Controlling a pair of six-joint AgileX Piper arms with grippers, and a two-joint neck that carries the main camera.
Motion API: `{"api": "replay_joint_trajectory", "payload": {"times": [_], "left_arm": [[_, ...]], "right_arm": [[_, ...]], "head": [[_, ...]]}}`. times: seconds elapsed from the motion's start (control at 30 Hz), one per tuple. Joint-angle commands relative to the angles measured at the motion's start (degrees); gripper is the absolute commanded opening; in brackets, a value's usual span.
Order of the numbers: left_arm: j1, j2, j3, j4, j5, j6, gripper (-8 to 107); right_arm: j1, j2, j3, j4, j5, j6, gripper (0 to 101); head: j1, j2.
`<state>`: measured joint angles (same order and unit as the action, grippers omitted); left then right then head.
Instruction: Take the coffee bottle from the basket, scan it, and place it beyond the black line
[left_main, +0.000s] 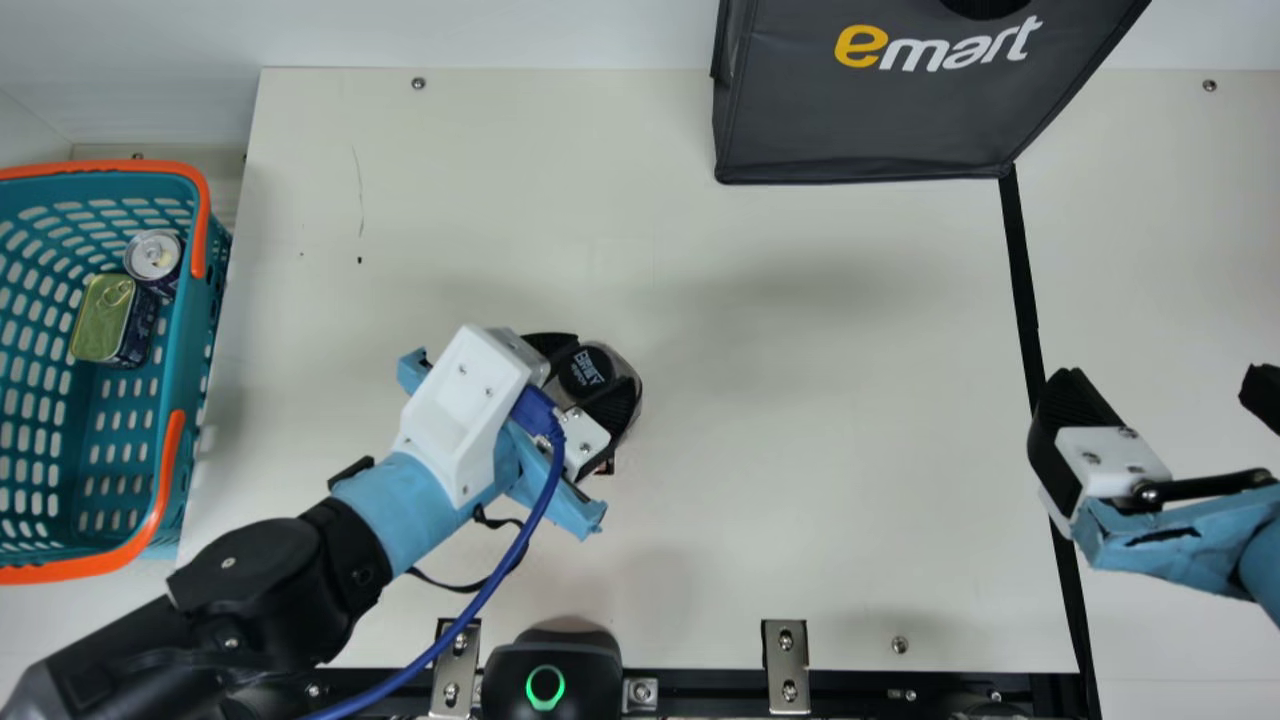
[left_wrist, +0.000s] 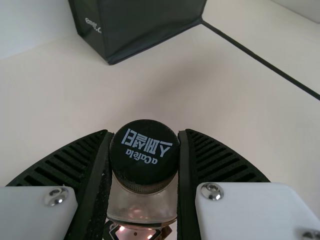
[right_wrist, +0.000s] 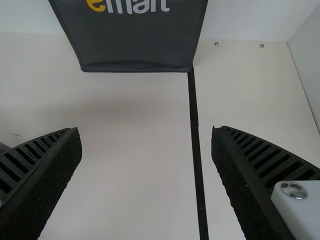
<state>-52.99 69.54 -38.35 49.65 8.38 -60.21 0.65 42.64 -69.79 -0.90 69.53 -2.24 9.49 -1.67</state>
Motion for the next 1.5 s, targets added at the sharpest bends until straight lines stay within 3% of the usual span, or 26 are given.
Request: {"api": "replay_joint_trajectory", "payload": {"times": [0.0,0.33,0.67,1.13,1.47], "left_arm": [[0.3,-0.2,0.5,-3.1,-1.4,4.5,10],[1.3,-1.2,2.9,-12.8,-5.1,17.0,10],[1.5,-2.9,3.6,-22.0,-5.1,28.6,10],[-0.4,-8.1,2.2,-41.8,1.0,48.3,10],[3.7,-9.8,-1.2,-60.8,7.2,69.3,10]], "right_arm": [[0.0,0.0,0.0,0.0,0.0,0.0,91],[0.0,0.0,0.0,0.0,0.0,0.0,91],[0.0,0.0,0.0,0.0,0.0,0.0,91],[0.0,0.0,0.0,0.0,0.1,0.0,91],[0.0,0.0,0.0,0.0,0.1,0.0,91]], "head": [[-1.6,0.1],[-1.6,0.1],[-1.6,0.1],[-1.6,0.1],[-1.6,0.1]]}}
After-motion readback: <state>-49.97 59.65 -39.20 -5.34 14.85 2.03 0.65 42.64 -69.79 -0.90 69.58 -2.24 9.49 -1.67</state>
